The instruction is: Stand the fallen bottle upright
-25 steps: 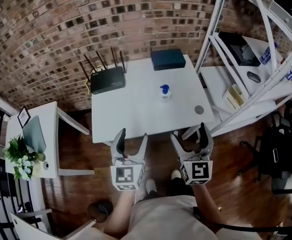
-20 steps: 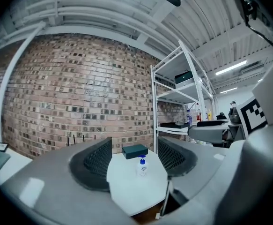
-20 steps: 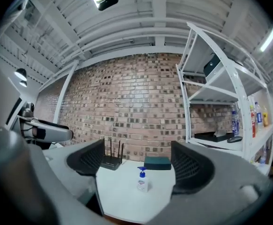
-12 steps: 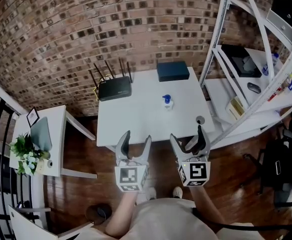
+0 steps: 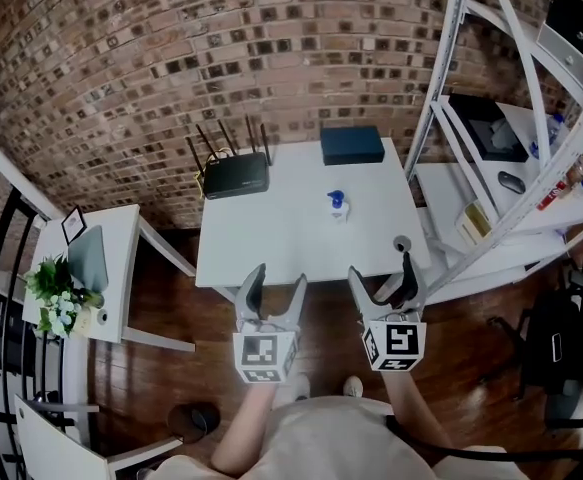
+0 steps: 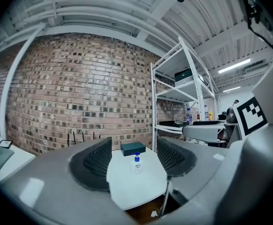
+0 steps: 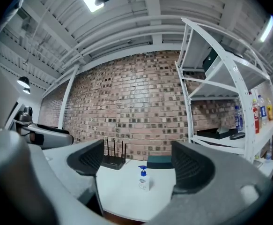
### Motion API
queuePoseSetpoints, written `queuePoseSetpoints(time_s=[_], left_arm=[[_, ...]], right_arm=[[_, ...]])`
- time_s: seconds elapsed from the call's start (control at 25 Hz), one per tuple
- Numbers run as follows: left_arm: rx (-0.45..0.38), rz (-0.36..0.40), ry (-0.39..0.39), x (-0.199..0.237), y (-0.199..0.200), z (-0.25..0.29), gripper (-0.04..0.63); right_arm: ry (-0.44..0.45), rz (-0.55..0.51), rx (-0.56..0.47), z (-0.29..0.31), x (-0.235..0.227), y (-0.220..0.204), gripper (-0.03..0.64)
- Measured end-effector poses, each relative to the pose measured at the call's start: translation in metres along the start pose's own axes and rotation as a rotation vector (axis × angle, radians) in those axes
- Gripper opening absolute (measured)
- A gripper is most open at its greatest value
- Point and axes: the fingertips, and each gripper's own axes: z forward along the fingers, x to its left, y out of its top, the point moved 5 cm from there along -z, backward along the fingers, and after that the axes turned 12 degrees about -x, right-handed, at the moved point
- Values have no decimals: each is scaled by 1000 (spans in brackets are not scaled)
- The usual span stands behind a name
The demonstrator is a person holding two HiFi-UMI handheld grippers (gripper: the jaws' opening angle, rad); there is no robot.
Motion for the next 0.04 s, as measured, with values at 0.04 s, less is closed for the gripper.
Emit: queuePoseSetpoints(time_s=[0.04], left_arm=[[0, 0, 1, -2, 0, 0, 311]], right_arm=[[0, 2, 1, -1, -3, 0, 434]])
